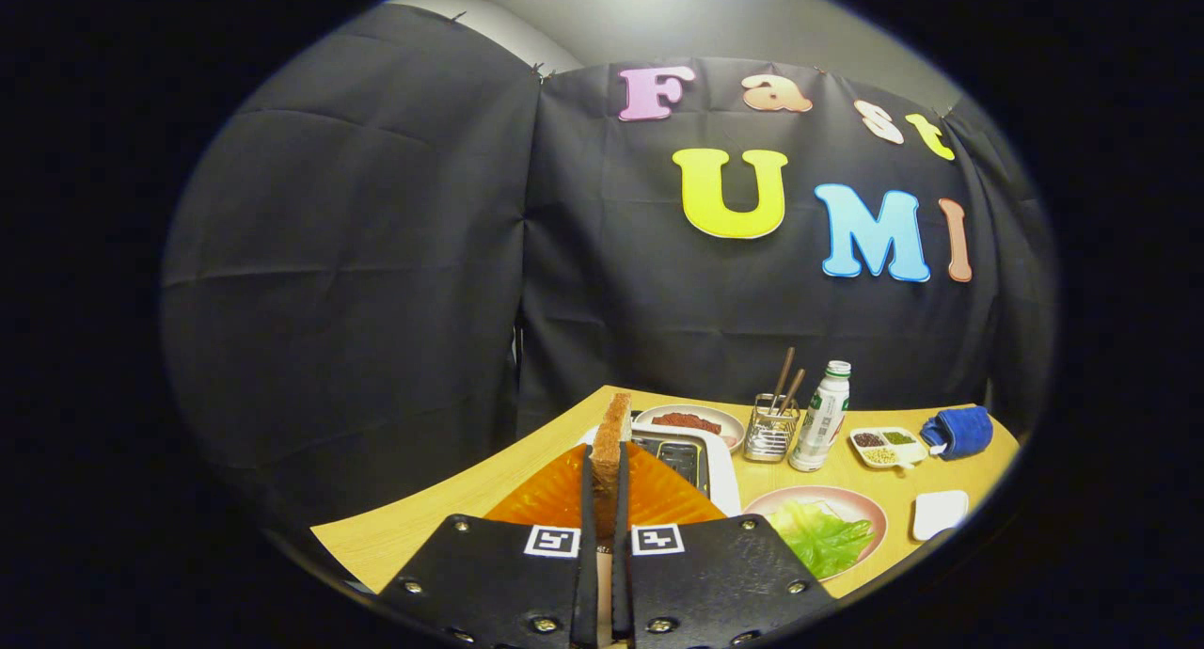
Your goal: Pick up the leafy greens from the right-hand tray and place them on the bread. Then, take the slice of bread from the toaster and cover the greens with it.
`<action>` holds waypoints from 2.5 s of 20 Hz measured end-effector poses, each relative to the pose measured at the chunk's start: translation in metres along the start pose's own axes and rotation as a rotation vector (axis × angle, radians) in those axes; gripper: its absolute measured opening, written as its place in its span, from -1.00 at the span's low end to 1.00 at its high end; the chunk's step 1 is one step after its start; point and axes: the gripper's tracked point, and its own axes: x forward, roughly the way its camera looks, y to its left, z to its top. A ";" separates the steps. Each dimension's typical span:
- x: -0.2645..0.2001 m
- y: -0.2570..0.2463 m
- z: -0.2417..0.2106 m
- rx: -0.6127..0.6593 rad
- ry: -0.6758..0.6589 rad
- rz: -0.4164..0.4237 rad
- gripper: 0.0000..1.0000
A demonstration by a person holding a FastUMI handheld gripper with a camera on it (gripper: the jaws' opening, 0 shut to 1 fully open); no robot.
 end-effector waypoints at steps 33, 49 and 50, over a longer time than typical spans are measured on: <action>-0.021 -0.180 -0.068 0.146 0.115 -0.137 -0.88; 0.000 -0.211 -0.126 0.164 0.231 -0.131 -0.82; 0.001 -0.214 -0.126 0.161 0.234 -0.130 -0.80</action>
